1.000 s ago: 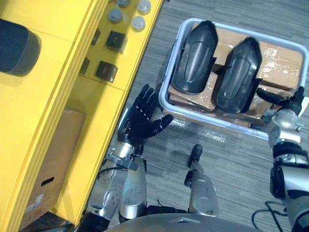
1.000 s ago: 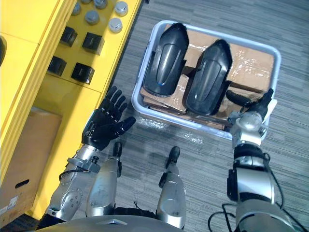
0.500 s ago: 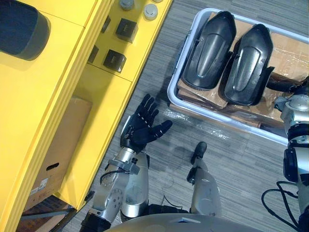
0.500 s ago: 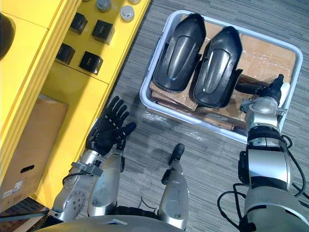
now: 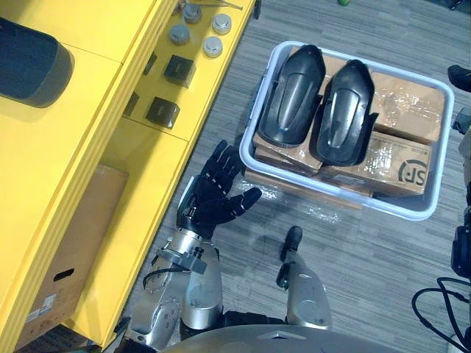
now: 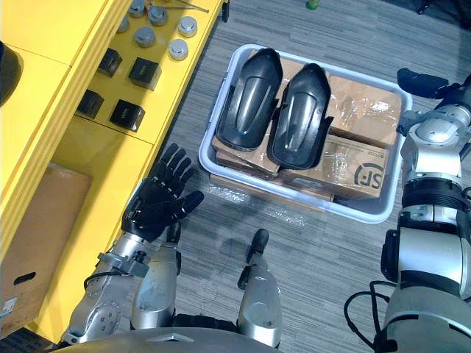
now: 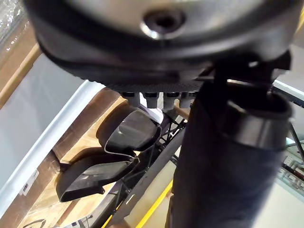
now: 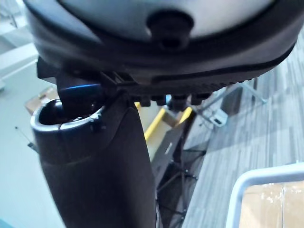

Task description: Walk over and take three plastic housings, then place them on the shelf

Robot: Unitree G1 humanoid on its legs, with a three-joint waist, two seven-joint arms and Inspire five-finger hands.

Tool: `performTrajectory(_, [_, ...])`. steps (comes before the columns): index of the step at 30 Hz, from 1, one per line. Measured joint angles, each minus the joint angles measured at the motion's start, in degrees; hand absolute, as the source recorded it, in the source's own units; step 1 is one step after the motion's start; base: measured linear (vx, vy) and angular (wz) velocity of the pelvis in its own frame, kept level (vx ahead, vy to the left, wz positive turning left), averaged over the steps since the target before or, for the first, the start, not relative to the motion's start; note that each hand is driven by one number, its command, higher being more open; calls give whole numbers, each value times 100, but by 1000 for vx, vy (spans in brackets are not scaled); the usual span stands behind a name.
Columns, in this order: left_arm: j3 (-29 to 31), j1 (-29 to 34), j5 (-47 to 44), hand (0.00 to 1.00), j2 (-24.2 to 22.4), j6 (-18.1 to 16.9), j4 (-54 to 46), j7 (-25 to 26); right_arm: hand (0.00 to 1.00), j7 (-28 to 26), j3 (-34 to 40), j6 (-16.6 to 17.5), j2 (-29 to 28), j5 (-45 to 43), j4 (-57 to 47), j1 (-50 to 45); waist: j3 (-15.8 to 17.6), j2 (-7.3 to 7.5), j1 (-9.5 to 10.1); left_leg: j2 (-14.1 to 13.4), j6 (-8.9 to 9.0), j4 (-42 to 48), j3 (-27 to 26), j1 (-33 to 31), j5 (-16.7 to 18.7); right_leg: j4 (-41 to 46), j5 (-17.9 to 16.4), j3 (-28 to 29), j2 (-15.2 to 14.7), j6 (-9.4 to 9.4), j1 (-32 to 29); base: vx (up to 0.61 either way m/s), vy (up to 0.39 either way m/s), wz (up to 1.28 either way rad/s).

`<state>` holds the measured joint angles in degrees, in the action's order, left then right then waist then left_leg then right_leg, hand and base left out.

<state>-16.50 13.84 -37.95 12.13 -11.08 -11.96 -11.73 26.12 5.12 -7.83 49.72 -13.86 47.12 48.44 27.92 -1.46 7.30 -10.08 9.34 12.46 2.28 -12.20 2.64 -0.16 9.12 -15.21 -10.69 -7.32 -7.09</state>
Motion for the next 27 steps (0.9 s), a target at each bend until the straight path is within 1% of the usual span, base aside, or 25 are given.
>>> performTrajectory(1, [-4, -3, -10, 100, 6, 14, 0, -14, 100, -43, 0, -38, -5, 1, 2, -61, 0, 6, 11, -11, 9, -23, -2, 33, -7, 1, 0, 1, 10, 0, 24, 20, -18, -4])
performTrajectory(2, [-4, 21, -10, 100, 29, 32, 1, -22, 100, -147, 1, -106, -84, -1, 29, -187, -57, 51, 25, -29, 16, -84, -28, 71, -37, -5, -1, 6, 24, 2, 28, 0, 0, 0])
performTrajectory(3, [-9, 21, -8, 100, 38, 44, 1, -22, 100, -204, 0, -136, -128, -2, 33, -251, -78, 63, 29, -40, 21, -88, -27, 74, -41, -2, -1, 4, 31, 2, 29, 38, -9, -4])
performTrajectory(5, [-11, -8, 14, 100, 85, 150, 5, -23, 100, -442, -7, -155, -366, -3, 208, -351, -116, 110, 17, -53, 27, -91, -27, 76, -48, -1, 0, 3, 43, 4, 29, 17, -1, 0])
performTrajectory(10, [-41, 18, 20, 100, 180, 223, 18, -32, 100, -1028, -32, -173, -760, 12, 471, -597, -117, 111, 66, -52, 27, -106, 5, 69, -88, 7, 0, -27, 41, 4, 37, -12, 7, 4])
performTrajectory(12, [-40, 19, 30, 100, 184, 223, 21, -31, 100, -1266, -234, -171, -852, 37, 560, -776, -117, 110, 126, -43, 36, -192, 70, 55, -161, 7, -1, -92, 40, 5, 38, -36, 0, 14])
performTrajectory(15, [-41, 17, 28, 100, 193, 222, 39, -31, 100, -1436, -316, -138, -953, 195, 895, -775, -123, 100, 214, -39, 54, -335, 168, 42, -256, 4, -6, -210, 43, 13, 36, -51, -12, 18])
performTrajectory(18, [-52, 8, 28, 100, 194, 206, 92, -31, 100, -1454, -461, -130, -957, 227, 940, -774, -141, 99, 300, -29, 61, -440, 252, 13, -345, 3, -8, -288, 41, 14, 17, -30, -5, 15])
performTrajectory(20, [-59, 25, 28, 100, 198, 205, 147, -28, 100, -1460, -509, -129, -957, 238, 941, -754, -255, 107, 356, -25, 66, -488, 298, -103, -408, 2, -7, -335, 39, 14, -90, -21, -3, 14])
performTrajectory(24, [-68, 9, 27, 100, 226, 154, 234, -3, 100, -1596, -734, -165, -961, 416, 934, -663, -268, 108, 369, -7, 65, -557, 349, -116, -482, 5, -5, -383, 27, 15, -96, 1, 1, 8])
performTrajectory(27, [-69, 14, 22, 100, 226, 132, 263, 75, 100, -1723, -816, -276, -982, 449, 938, -654, -269, 107, 368, -2, 63, -569, 370, -134, -492, 6, -5, -410, 23, 16, -106, 1, 2, 3])
